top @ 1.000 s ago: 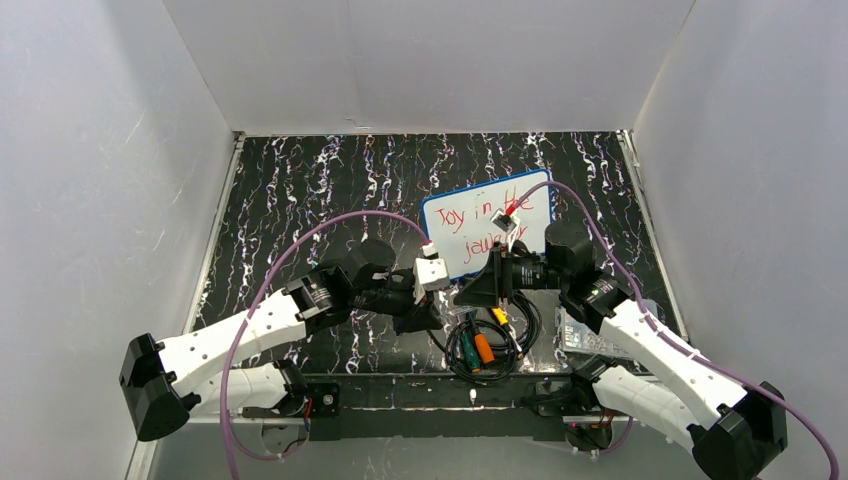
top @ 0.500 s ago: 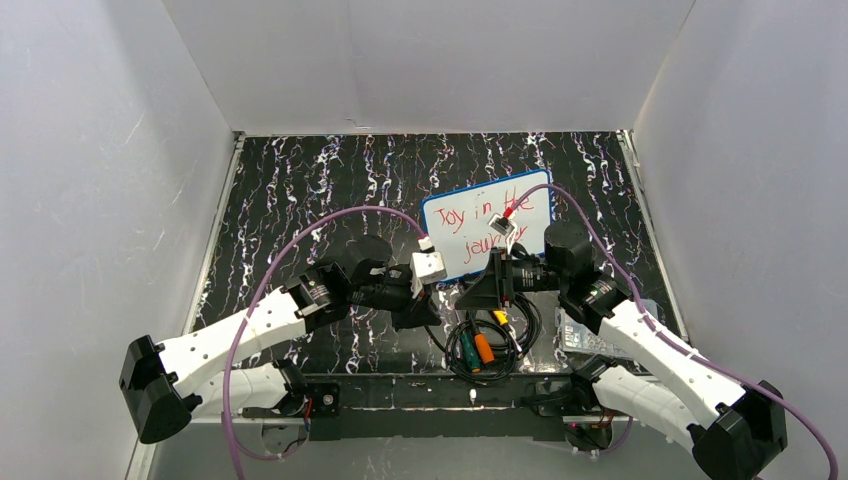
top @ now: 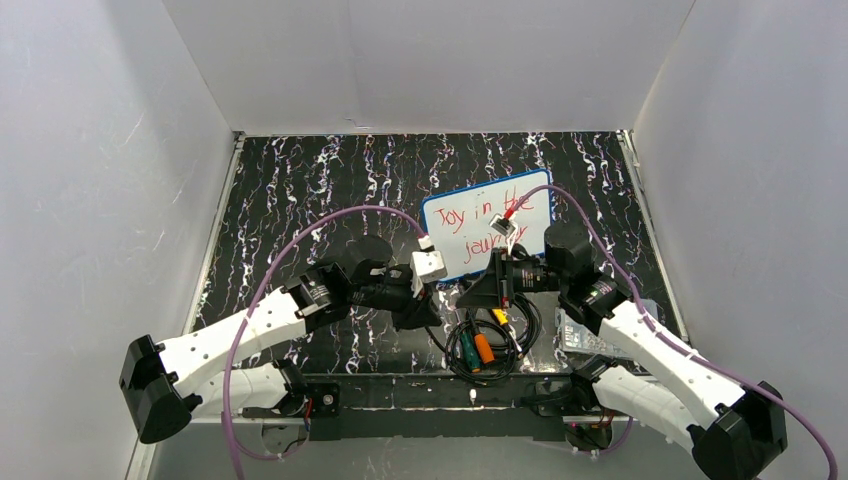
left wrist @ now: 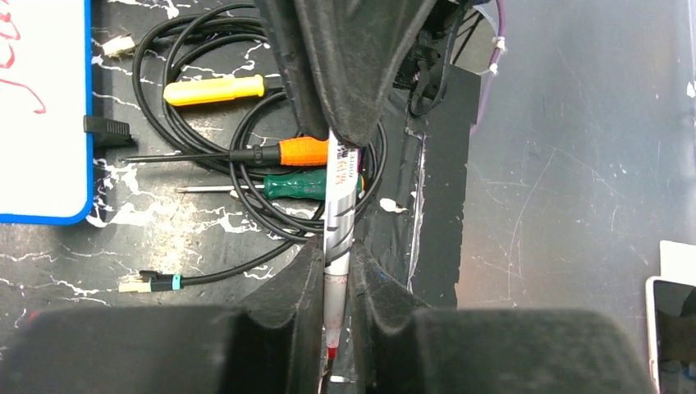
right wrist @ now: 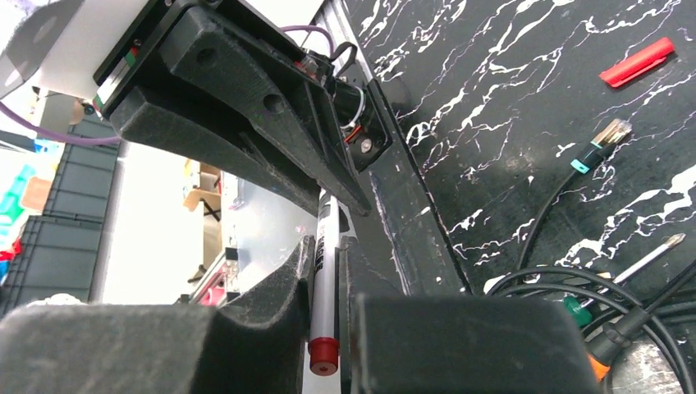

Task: Write a sentence on the whiteboard
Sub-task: Adjust the whiteboard marker.

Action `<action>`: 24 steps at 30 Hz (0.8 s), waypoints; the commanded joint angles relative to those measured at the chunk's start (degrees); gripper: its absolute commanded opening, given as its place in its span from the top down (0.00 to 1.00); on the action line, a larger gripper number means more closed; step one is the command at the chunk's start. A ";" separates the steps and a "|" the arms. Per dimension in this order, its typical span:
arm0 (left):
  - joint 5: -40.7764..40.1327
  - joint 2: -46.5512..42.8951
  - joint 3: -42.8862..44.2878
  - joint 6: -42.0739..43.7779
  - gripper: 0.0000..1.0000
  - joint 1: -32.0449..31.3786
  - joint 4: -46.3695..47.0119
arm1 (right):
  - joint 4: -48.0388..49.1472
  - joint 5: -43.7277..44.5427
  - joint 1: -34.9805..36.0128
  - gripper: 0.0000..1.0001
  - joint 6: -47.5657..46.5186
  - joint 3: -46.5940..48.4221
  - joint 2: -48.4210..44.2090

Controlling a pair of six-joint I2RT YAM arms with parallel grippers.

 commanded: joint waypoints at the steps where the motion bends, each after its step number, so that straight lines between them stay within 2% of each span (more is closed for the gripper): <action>1: -3.64 -1.43 -0.14 -3.76 0.68 0.73 1.78 | -3.62 6.31 0.02 0.99 -4.51 1.83 -1.51; 2: -5.27 -2.11 -0.52 -5.06 0.49 0.71 2.09 | -5.28 9.06 0.02 0.99 -5.70 2.47 -1.71; 3: -7.51 -2.76 -0.96 -6.51 0.34 0.77 2.21 | -7.25 12.43 0.02 0.99 -7.31 3.21 -1.88; 4: -10.15 -3.45 -1.50 -7.97 0.24 0.80 2.23 | -9.59 15.99 0.02 0.99 -9.30 3.99 -1.93; 6: -16.40 -4.72 -2.63 -11.53 0.14 0.90 2.04 | -13.89 23.58 0.02 0.99 -12.36 5.55 -2.12; 8: -22.47 -5.00 -3.61 -15.45 0.10 1.31 1.20 | -16.31 29.28 0.02 0.99 -14.84 6.57 -2.38; 12: -33.09 -0.64 -3.80 -21.54 0.08 2.62 -2.54 | -16.17 35.54 0.02 0.99 -17.93 6.88 -4.65; 15: -36.90 3.95 -3.89 -23.83 0.12 4.59 -3.56 | -16.23 42.75 0.02 0.99 -19.71 6.73 -7.88; 20: -38.15 13.54 -1.81 -24.28 0.25 7.98 -4.08 | -15.79 49.32 0.02 0.99 -22.17 6.00 -12.97; 24: -38.77 21.11 2.16 -24.28 0.25 8.54 -5.56 | -15.18 49.97 0.02 0.99 -21.67 4.24 -15.82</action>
